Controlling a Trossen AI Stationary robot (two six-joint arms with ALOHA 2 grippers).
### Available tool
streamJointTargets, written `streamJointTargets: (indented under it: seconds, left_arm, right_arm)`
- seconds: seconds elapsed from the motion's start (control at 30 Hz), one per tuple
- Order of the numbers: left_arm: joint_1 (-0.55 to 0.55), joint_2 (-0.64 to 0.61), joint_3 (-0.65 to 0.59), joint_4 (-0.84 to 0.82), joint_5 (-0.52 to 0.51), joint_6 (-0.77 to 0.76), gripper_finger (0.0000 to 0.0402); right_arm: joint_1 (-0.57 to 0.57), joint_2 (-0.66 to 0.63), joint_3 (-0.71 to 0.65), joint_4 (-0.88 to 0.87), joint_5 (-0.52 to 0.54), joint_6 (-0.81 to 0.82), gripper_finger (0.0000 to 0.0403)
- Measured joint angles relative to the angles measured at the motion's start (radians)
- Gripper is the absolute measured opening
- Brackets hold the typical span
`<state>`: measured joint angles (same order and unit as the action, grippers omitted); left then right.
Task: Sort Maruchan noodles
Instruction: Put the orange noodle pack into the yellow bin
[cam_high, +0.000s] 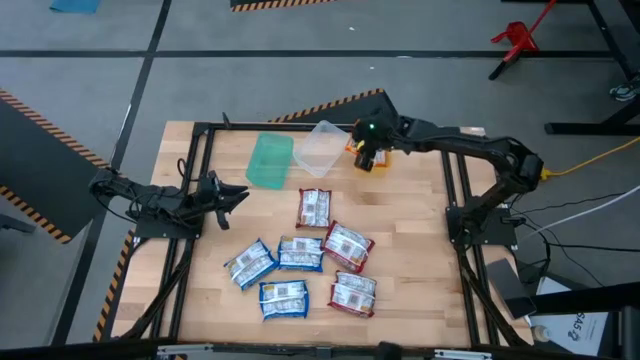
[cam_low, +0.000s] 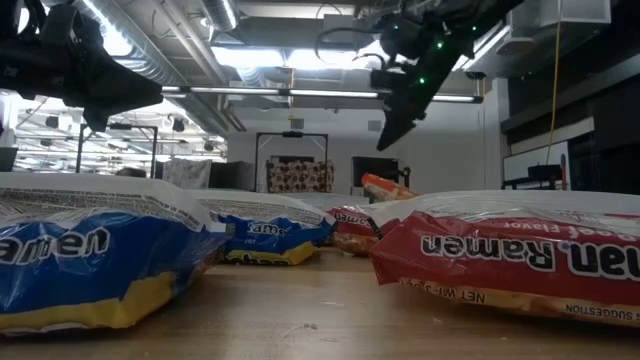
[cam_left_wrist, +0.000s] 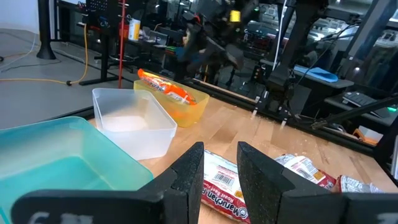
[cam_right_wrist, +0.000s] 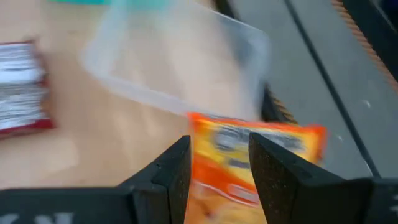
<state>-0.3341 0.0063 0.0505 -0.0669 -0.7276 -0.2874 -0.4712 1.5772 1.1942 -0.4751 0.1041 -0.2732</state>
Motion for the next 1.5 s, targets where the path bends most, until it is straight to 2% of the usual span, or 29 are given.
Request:
streamJointTargets:
  seconds: [0.13, 0.4, 0.6, 0.87, 1.07, 1.3, 1.5]
  left_arm:
    - [0.000, 0.000, 0.000, 0.000, -0.004, 0.000, 0.0090]
    - [0.000, 0.000, 0.000, 0.000, -0.007, -0.010, 0.0090]
    - [0.000, 0.000, 0.000, 0.000, -0.010, -0.010, 0.0090]
    - [0.000, 0.000, 0.000, 0.000, -0.010, -0.010, 0.0090]
    - [0.000, 0.000, 0.000, 0.000, -0.010, -0.010, 0.0090]
    - [0.000, 0.000, 0.000, 0.000, -0.011, -0.009, 0.0090]
    - [0.000, 0.000, 0.000, 0.000, -0.011, 0.002, 0.0090]
  right_arm:
    - [0.030, 0.028, -0.001, 0.030, -0.010, -0.051, 0.0145]
    - [0.011, 0.117, -0.001, 0.128, 0.045, -0.099, 0.0145]
    - [0.004, 0.128, -0.001, 0.034, 0.102, -0.110, 0.0145]
    - [0.006, 0.120, -0.002, -0.091, 0.254, -0.111, 0.0145]
    - [0.020, 0.098, 0.000, 0.096, 0.085, -0.075, 0.0145]
    - [0.015, 0.139, -0.001, 0.211, 0.045, -0.086, 0.0145]
    - [-0.001, 0.211, -0.001, 0.194, 0.052, -0.115, 0.0145]
